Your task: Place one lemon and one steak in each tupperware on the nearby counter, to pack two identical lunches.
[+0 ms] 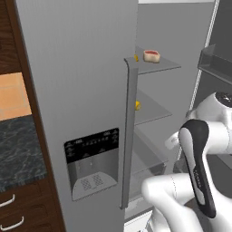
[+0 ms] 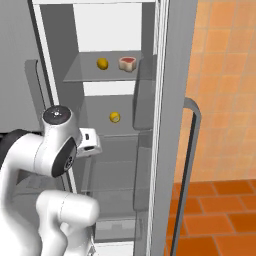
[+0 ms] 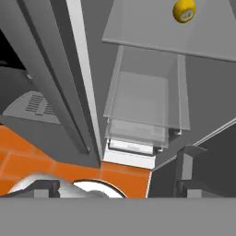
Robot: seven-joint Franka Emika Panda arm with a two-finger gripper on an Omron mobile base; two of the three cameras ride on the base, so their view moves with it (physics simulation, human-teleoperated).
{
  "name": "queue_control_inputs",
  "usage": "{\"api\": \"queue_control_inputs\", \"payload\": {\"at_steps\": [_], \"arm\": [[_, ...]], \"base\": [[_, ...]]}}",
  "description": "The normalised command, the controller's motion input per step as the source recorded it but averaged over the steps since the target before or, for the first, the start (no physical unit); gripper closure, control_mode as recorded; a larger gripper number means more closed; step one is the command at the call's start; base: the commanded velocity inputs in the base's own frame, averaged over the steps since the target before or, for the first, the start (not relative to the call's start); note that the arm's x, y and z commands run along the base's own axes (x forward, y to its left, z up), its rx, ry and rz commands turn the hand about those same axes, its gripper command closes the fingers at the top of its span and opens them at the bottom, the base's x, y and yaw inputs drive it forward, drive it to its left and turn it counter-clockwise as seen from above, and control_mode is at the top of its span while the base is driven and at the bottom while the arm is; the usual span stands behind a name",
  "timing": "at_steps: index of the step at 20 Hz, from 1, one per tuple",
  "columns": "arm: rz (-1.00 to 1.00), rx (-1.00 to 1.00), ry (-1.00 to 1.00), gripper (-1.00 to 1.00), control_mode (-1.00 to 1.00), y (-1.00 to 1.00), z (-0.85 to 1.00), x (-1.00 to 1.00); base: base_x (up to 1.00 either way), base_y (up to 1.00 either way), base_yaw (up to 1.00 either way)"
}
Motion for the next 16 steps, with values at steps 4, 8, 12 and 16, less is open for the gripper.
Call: {"api": "queue_control_inputs", "payload": {"at_steps": [4,8,12,16], "arm": [[0.12,0.0,-0.05,-1.0,-1.0,0.0,0.22,1.0],[0.06,0.0,0.0,-1.0,-1.0,0.0,0.11,1.0],[0.02,0.0,0.0,-1.0,-1.0,0.0,0.0,1.0],[0.0,0.0,0.0,-1.0,-1.0,0.0,0.0,1.0]], "base": [[0.0,0.0,0.0],[0.0,0.0,0.0],[0.0,0.0,0.0],[0.0,0.0,0.0]]}}
